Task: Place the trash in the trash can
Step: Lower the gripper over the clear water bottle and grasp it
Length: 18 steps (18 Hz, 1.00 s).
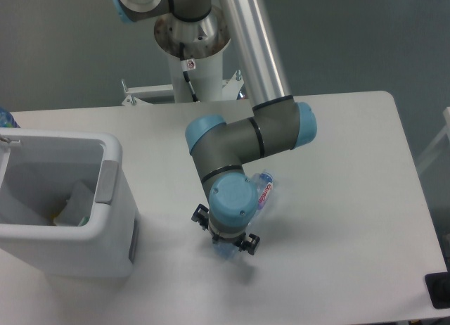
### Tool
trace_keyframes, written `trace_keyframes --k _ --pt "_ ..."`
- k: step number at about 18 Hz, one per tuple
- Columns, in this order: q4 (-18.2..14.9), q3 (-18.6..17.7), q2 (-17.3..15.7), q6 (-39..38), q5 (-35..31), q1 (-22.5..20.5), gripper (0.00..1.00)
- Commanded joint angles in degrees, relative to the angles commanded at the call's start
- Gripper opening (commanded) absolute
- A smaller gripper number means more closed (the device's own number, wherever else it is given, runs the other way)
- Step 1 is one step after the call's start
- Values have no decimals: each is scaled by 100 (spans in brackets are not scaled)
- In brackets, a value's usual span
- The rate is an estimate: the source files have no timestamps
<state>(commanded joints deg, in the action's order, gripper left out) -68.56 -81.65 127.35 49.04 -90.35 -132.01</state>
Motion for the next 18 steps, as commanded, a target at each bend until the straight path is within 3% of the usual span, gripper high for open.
trace_keyframes --k 5,6,8,10,18 --pt "193 0 132 -62 -35 70 100" --pt "193 9 141 -62 -35 70 92" --pt "185 35 167 -70 -44 70 61" --pt "185 53 167 -79 -44 70 46" --pt "158 518 80 -185 -9 35 35"
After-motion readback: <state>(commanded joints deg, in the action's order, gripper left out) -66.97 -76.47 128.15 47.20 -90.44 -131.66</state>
